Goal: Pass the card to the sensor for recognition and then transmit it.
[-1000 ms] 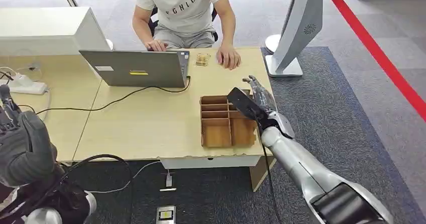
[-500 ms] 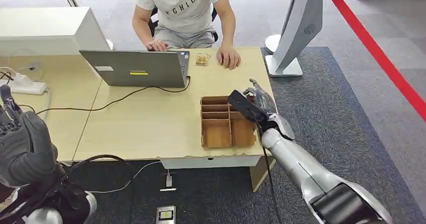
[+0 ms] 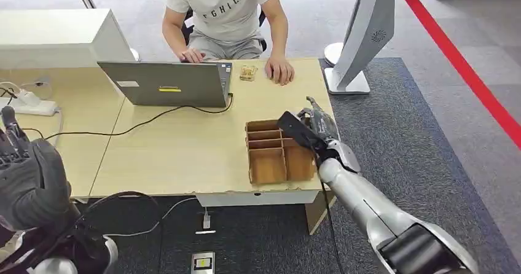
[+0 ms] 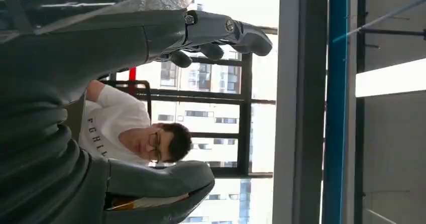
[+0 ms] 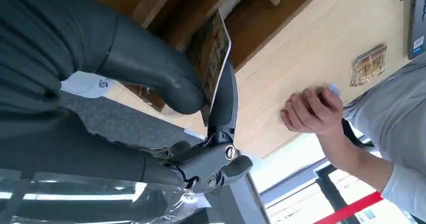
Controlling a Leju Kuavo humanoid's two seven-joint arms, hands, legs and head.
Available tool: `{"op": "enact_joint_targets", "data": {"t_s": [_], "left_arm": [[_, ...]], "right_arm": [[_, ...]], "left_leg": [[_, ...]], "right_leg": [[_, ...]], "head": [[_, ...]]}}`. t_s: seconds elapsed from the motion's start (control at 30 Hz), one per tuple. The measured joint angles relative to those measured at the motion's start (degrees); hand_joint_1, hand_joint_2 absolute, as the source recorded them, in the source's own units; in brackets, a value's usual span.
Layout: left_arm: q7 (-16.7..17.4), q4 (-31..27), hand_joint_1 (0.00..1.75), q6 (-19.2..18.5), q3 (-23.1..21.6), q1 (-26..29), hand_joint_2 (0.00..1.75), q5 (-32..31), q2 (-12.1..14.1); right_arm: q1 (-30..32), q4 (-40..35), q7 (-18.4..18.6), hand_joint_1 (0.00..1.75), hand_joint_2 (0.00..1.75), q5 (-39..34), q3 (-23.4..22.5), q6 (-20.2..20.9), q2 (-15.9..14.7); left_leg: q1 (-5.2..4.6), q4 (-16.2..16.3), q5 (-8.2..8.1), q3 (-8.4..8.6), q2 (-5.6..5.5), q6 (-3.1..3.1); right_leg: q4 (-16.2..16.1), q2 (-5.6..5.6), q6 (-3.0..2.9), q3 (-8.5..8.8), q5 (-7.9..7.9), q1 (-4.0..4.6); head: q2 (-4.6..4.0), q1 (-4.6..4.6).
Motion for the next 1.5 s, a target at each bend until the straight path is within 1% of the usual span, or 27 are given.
{"op": "enact_joint_targets", "data": {"t_s": [0.37,0.4,0.43,0.47,0.67,0.73,0.97,1.07,1.2,1.43,1.5], "left_arm": [[0.02,0.00,0.00,0.00,-0.04,0.12,1.75,0.00,0.00],[0.02,0.00,0.00,0.00,-0.07,0.13,1.75,0.02,0.00],[0.02,0.00,0.00,0.00,-0.07,0.26,1.75,0.07,0.00],[-0.35,0.00,0.00,0.02,-0.07,0.27,1.75,0.57,0.00],[-1.95,0.02,0.00,0.00,-0.04,0.28,1.75,2.25,0.00],[-2.25,0.04,0.00,0.00,-0.05,0.28,1.75,2.27,0.00],[-2.69,0.04,0.00,0.00,-0.04,0.33,1.75,2.21,-0.02],[-2.71,0.04,0.00,0.02,-0.04,0.33,1.75,2.21,-0.02],[-2.73,0.04,0.00,0.00,-0.09,0.19,1.75,2.51,-0.11],[-2.58,0.13,0.00,0.00,-0.33,-1.64,1.75,3.93,-0.17],[-2.77,0.22,0.00,0.00,-0.44,-2.15,1.75,4.57,-0.18]], "right_arm": [[-0.10,0.00,-0.15,1.75,1.75,-0.26,0.00,-0.07,0.04],[-0.11,0.00,-0.77,1.75,1.75,-0.66,0.02,-0.59,0.02],[-0.79,-1.23,-1.38,1.75,1.75,-2.49,-0.09,-2.34,-0.18],[-2.19,-4.06,-1.18,1.75,1.75,-3.63,-0.52,-3.43,-0.89],[-3.65,-14.40,1.05,1.75,1.75,-4.88,-1.47,-4.87,-2.73],[-3.65,-17.44,1.22,1.75,1.75,-5.09,-1.73,-5.31,-3.25],[-3.72,-22.77,0.20,1.75,1.75,-6.01,-2.25,-8.44,-3.80],[-4.43,-23.02,0.02,1.75,1.75,-5.79,-2.25,-9.18,-3.58],[-6.59,-21.80,-0.26,1.75,1.75,-4.70,-2.01,-10.42,-2.28],[-10.83,-13.92,-0.52,1.75,1.75,-2.43,-1.38,-13.20,1.14],[-11.55,-12.02,0.35,1.75,1.75,-1.40,-1.20,-13.88,1.77]], "left_leg": [[0.00,0.00,0.00,-0.01,0.00,0.00],[0.00,0.00,0.00,-0.01,0.00,0.00],[-0.01,0.00,0.00,-0.01,0.00,0.00],[-0.01,0.01,0.01,-0.01,0.01,-0.01],[0.00,0.01,0.02,0.00,0.01,-0.02],[0.00,0.01,0.02,0.00,0.01,-0.02],[0.00,0.00,0.02,-0.01,0.00,-0.02],[0.00,0.00,0.02,-0.02,0.00,-0.02],[0.00,0.00,0.02,-0.01,0.01,-0.02],[0.02,0.00,0.03,-0.01,0.00,-0.03],[0.02,0.00,0.03,-0.02,0.00,-0.03]], "right_leg": [[0.00,0.00,0.00,-0.01,0.00,0.00],[0.00,0.00,0.00,-0.01,0.00,0.00],[0.01,0.00,0.00,-0.03,0.00,0.00],[0.01,0.00,0.00,-0.03,0.01,-0.01],[0.00,0.00,0.00,-0.04,0.01,0.00],[0.00,0.00,0.00,-0.04,0.01,0.00],[0.01,0.00,0.00,-0.03,0.01,0.00],[0.01,0.00,0.00,-0.03,0.01,0.00],[0.02,0.00,0.00,-0.04,0.01,0.00],[0.03,0.00,0.00,-0.04,0.01,0.01],[0.03,0.00,0.00,-0.04,0.01,0.01]], "head": [[0.00,0.02],[0.00,0.02],[0.00,0.00],[0.00,0.02],[0.00,0.02],[0.00,0.02],[0.00,0.02],[0.00,0.02],[0.00,0.00],[0.00,0.00],[0.00,0.02]]}}
